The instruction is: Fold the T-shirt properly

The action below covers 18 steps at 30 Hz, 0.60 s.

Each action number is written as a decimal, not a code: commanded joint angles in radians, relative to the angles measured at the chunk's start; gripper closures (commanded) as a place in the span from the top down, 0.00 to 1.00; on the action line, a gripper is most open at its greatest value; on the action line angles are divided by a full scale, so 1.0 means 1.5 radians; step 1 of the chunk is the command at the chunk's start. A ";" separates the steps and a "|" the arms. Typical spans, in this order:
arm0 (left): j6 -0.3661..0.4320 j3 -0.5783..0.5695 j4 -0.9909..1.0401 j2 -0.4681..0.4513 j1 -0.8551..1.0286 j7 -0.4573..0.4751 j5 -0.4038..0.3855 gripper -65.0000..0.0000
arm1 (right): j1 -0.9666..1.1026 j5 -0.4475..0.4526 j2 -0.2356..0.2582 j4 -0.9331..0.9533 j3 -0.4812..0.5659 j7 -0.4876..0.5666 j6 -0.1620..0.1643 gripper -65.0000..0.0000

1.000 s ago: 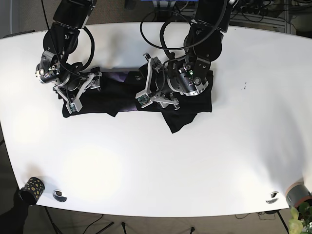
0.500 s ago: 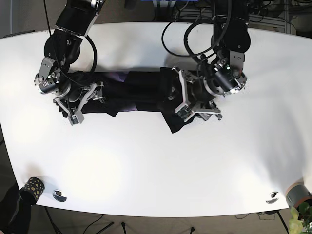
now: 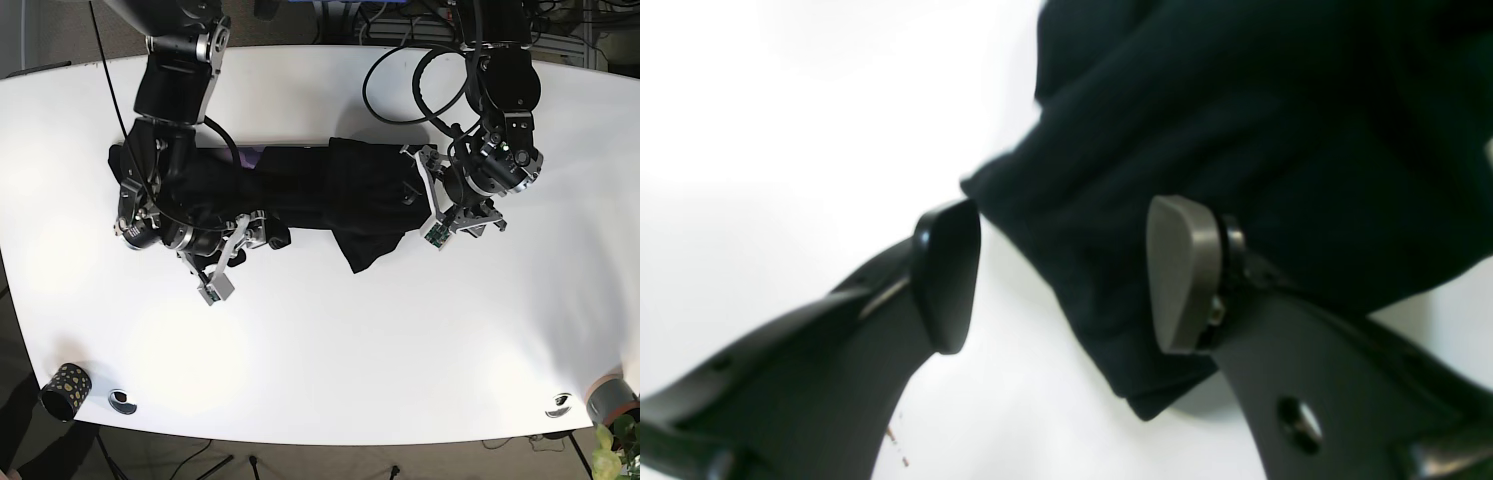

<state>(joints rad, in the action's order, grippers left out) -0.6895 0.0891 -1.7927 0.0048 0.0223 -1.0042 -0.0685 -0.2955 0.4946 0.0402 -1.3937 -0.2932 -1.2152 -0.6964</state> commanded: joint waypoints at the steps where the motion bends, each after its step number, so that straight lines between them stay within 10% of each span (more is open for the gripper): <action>1: 0.000 -0.002 -0.009 0.000 -0.004 0.017 -0.011 0.57 | -0.047 -0.001 -0.018 0.054 0.001 0.023 -0.001 0.87; 18: 0.000 -0.003 0.067 -0.009 0.023 0.017 -0.010 0.57 | -0.161 -0.128 -0.126 0.389 0.001 0.193 -0.001 0.87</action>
<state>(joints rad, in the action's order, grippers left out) -0.6895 0.0845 -1.6806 -0.0059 0.0723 -0.9936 -0.0753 -0.5163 0.3031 -0.1310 -0.8055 -0.2943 -0.9169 -0.6998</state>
